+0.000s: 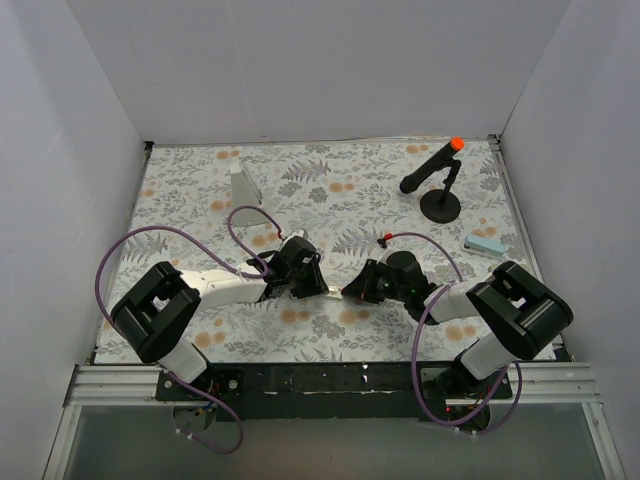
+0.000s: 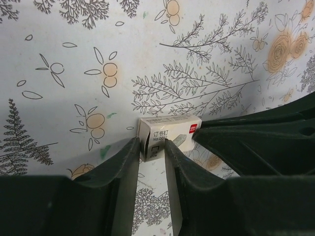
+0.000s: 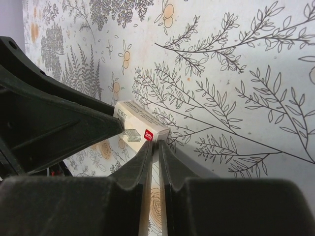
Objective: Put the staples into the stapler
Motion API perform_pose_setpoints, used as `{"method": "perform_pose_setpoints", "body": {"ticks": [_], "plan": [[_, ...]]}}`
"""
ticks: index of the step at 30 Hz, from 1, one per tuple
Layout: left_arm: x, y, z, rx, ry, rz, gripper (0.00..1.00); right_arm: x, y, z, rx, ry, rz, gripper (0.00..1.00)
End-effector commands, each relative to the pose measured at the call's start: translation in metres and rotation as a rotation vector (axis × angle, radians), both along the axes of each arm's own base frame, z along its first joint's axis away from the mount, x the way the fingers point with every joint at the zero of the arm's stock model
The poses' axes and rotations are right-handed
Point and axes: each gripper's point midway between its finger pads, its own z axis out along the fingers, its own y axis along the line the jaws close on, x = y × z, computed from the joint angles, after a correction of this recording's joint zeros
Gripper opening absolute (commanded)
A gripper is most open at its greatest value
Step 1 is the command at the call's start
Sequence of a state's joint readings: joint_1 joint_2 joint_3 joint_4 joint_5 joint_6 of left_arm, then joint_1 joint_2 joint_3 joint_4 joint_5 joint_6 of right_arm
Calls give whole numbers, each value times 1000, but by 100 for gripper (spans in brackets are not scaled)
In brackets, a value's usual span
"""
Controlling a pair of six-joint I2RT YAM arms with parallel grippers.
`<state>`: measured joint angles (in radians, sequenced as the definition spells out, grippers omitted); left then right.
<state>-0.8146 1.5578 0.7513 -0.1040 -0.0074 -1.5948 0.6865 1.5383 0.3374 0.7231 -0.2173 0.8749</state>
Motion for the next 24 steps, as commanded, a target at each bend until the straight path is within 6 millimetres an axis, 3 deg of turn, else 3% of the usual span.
{"method": "perform_pose_setpoints", "body": {"ticks": [1, 11, 16, 18, 20, 23, 24], "plan": [[-1, -1, 13, -38, -19, 6, 26, 4, -8, -6, -81, -18, -2, 14], [-2, 0, 12, -38, -15, 8, 25, 8, -18, -12, -191, -21, 7, 5], [-5, -3, 14, -48, -6, -18, 28, 11, -13, -10, -211, -35, 37, 1], [-3, -2, 20, -40, -39, -35, 34, 10, -12, -9, -229, -41, 57, 1], [2, 4, 25, -1, -92, -55, 47, 14, -10, -4, -244, -66, 74, 1], [9, 8, 52, 7, -219, -113, 71, 15, -10, -1, -278, -76, 93, 1], [11, 11, 57, 46, -279, -170, 75, 16, -10, 1, -291, -89, 104, 1]]}}
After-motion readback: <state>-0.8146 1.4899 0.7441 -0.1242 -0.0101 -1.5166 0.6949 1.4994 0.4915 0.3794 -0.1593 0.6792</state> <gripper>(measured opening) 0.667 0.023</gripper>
